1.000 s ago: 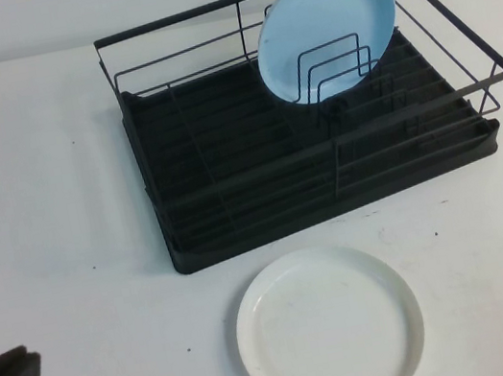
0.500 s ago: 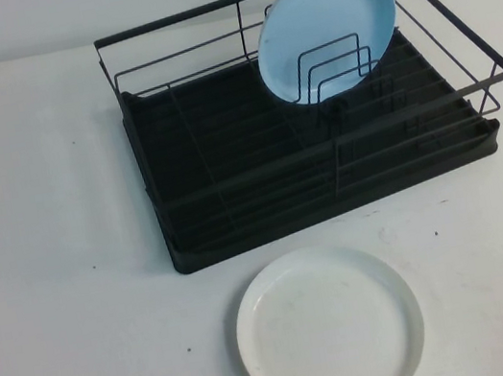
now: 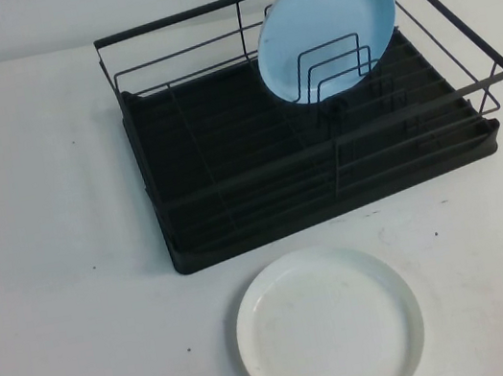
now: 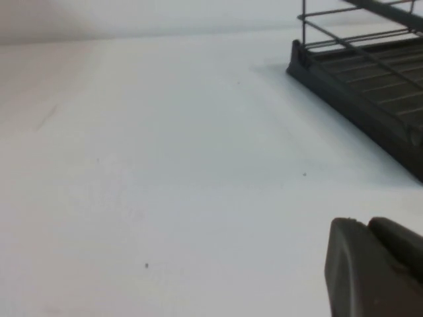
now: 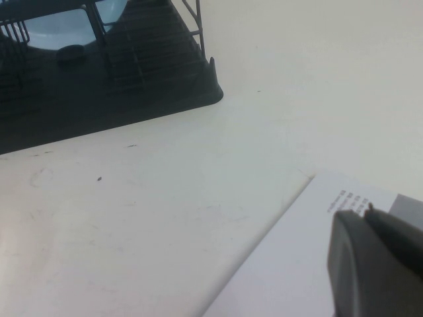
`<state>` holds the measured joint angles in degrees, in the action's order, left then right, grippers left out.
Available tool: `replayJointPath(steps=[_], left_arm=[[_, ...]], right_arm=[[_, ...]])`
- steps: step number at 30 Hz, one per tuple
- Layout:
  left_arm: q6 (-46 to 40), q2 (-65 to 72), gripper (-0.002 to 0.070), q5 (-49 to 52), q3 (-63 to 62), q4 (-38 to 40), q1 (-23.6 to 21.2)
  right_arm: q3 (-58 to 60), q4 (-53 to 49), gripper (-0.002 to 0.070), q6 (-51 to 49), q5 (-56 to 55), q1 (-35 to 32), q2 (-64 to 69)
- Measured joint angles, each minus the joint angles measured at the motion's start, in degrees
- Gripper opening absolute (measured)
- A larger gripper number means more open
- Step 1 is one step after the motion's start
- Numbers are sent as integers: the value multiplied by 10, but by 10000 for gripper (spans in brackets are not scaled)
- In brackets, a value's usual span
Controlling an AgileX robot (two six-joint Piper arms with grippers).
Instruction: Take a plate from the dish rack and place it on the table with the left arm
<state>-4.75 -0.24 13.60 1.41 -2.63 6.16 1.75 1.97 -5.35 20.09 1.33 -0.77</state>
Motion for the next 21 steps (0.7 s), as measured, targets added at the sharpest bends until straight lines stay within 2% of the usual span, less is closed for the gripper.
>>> replayJointPath(steps=[6, 13, 21], left_arm=[[0, -2, -1, 56, 0, 17, -8], [0, -2, -1, 60, 0, 18, -10], [1, -2, -1, 61, 0, 30, 23]], right_arm=[[0, 0, -20, 0, 0, 0, 0], [0, 0, -20, 0, 0, 0, 0], [0, 0, -20, 0, 0, 0, 0]])
